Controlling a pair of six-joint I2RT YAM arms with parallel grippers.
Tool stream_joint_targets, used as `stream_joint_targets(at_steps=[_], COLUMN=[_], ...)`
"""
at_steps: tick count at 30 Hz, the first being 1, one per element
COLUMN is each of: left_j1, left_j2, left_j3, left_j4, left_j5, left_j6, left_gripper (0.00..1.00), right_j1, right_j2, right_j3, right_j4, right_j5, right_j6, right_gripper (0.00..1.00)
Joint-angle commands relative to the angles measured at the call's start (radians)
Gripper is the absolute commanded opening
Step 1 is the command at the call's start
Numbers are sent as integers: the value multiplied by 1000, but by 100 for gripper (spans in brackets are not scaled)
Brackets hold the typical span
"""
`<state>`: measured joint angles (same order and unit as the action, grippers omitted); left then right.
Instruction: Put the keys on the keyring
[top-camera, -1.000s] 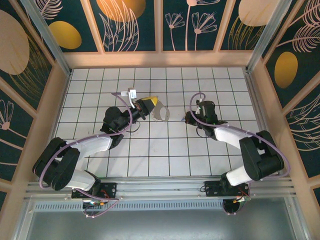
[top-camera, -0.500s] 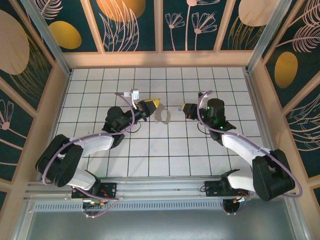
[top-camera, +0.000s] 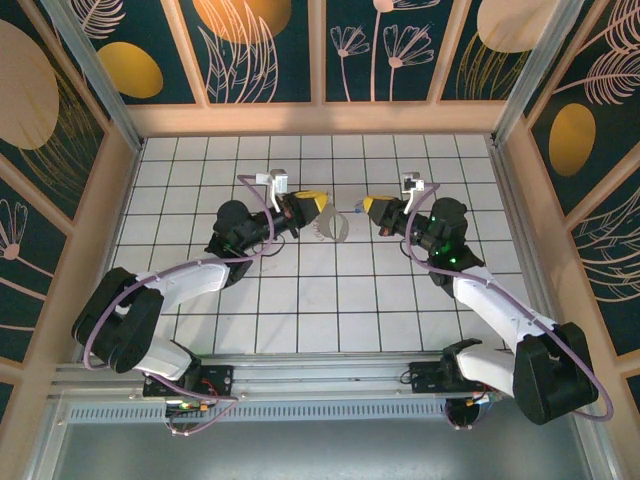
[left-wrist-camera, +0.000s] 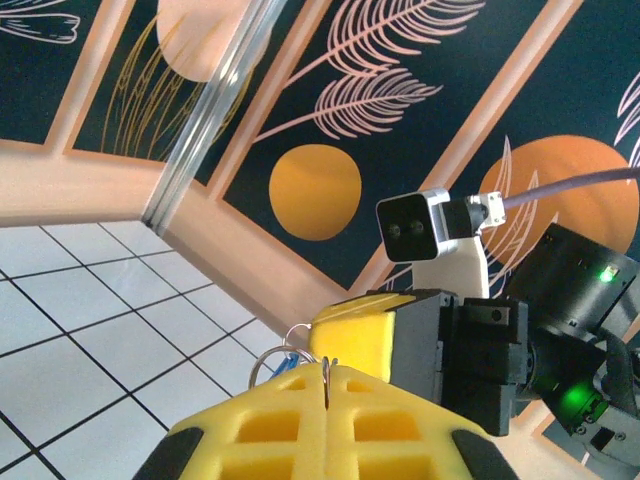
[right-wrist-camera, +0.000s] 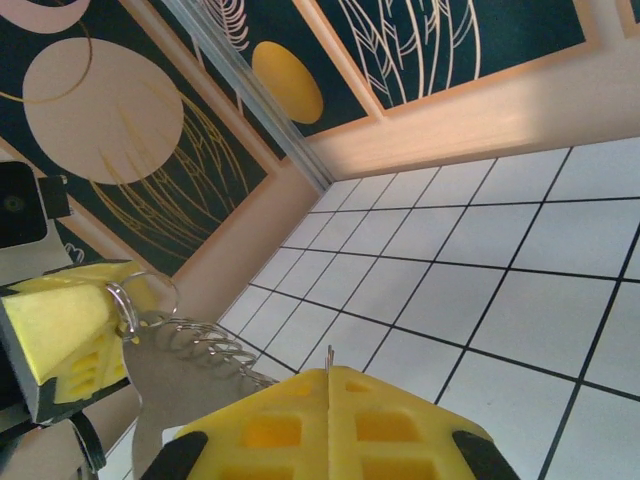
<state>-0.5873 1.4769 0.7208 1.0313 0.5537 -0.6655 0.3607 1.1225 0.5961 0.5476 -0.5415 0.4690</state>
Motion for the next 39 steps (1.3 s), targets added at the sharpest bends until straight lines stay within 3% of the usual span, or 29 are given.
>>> stream_joint_targets(at_steps=[1,18,31,39], left_j1=[7,7,8,7], left_j2=[3,67,92,57], left_j3=[46,109,135,126], left_j4=[-18,-38,-44,-99], left_j5=[53,161,216,202], left_j6=[60,93,97,212], left_gripper=[0,0,0,0], right_j1=[-8,-8,25,46], right_j2=[-28,-132,-79,-58], right_j3=[-22,-26,24,50], right_j4=[81,69,94,75], right_j5=[-34,-103,-150,-123], right_j6=[-18,-17,4,-19], right_gripper=[0,0,0,0])
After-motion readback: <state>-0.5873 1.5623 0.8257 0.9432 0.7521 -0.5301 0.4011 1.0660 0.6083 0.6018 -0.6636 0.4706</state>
